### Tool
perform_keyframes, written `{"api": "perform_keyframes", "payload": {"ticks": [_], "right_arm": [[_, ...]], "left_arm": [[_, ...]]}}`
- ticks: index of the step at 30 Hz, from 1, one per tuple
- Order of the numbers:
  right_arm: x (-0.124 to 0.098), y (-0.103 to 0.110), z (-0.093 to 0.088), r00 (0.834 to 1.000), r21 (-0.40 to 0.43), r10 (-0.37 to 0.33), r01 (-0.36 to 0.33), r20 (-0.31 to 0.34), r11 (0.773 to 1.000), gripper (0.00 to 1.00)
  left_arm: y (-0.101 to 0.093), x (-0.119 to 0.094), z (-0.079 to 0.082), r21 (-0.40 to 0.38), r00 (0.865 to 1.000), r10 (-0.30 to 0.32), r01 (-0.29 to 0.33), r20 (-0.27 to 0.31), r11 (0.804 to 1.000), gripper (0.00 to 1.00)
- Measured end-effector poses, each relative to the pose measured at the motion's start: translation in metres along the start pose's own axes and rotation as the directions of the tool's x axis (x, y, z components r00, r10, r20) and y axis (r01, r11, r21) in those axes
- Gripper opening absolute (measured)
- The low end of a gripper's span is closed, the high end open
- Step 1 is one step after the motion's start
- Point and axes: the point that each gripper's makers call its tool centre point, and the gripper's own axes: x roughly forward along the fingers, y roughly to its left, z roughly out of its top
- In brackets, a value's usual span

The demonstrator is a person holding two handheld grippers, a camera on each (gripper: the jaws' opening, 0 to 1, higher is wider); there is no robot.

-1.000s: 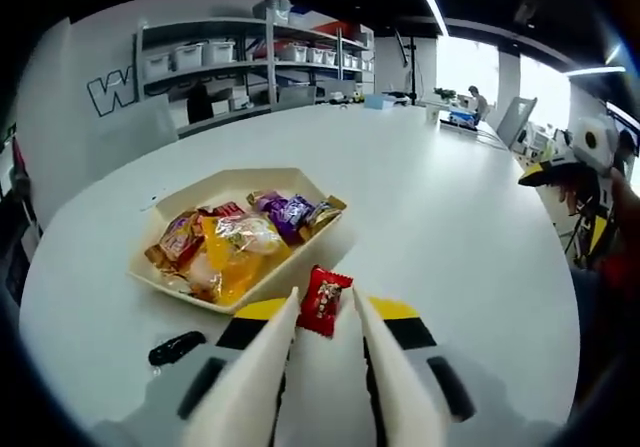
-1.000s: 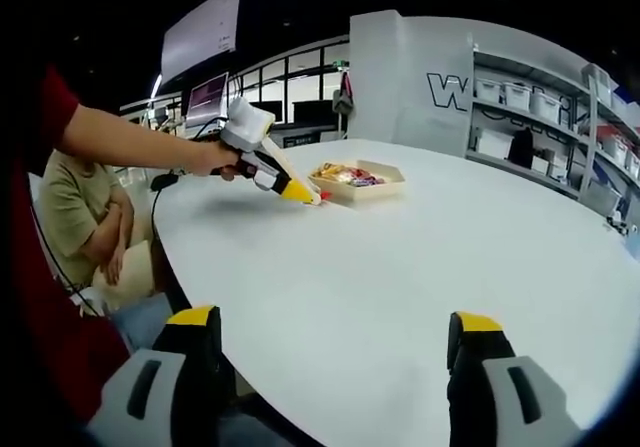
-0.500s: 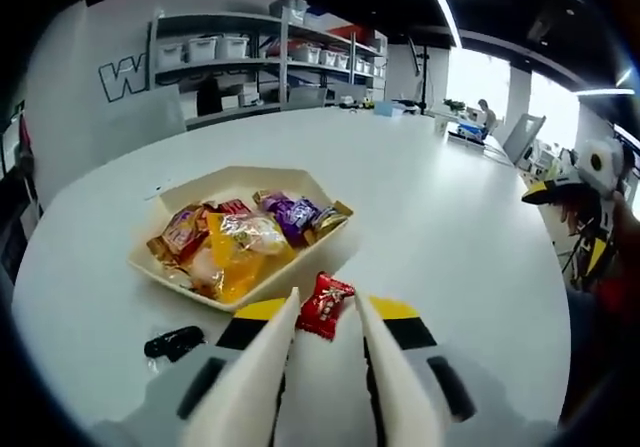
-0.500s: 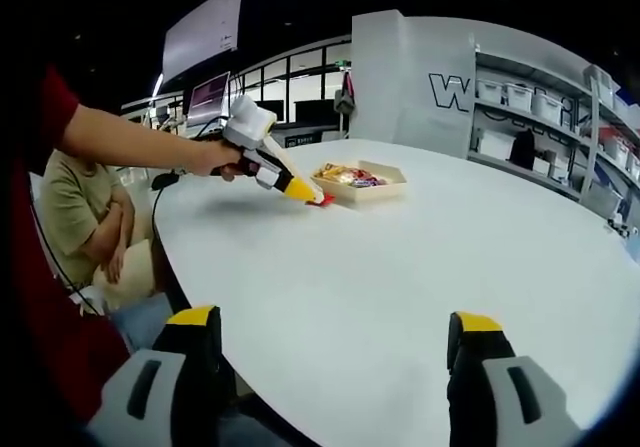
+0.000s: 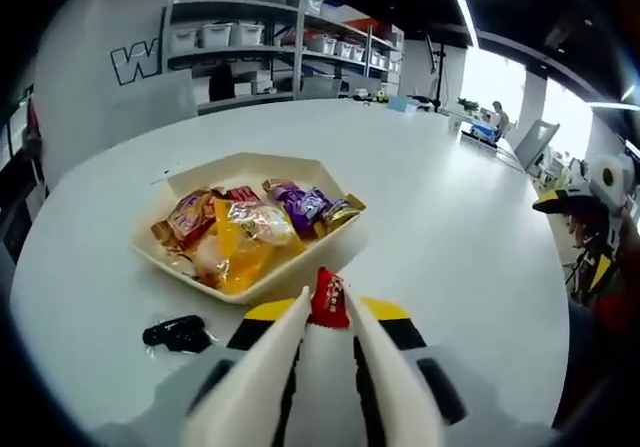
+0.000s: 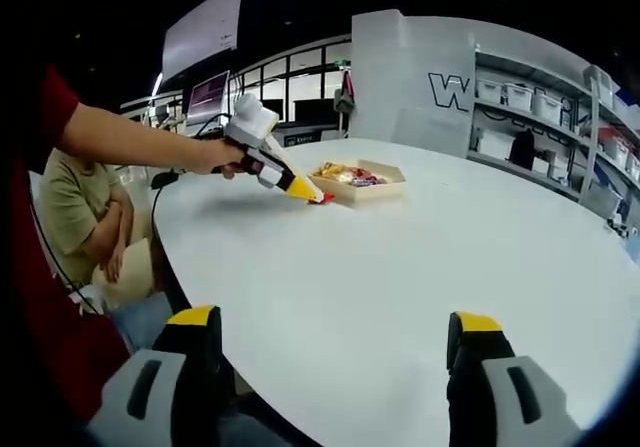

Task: Place the target food into the container with the food tongs after gripping and lifting it, then release it inside without dropping or visibly crushing the food.

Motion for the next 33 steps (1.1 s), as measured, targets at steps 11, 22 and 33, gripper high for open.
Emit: {"api": "perform_keyframes", "payload": {"ticks": [11,22,33], "right_arm": [[-0.005,-0.003,0.002,1.000,0.000,-0.013,0.013,0.008,1.000,0.92],[-0.003,0.005,0.003,1.000,-0.013,0.000,0.000,0.006,1.000,0.92],[-0.005,0.006,0.006,1.000,-0.016,-0.003,0.003,0.015,1.000,0.92]], "left_arm": [[-0.008,-0.011,0.011,-0.041,0.999,-0.003,0.005,0.036,0.999,0.19],[-0.006,-0.025,0.024,-0.026,0.998,0.003,-0.001,0.064,1.000,0.20],[0.000,-0.033,0.044,-0.010,0.995,0.017,-0.016,0.095,1.000,0.20]]}}
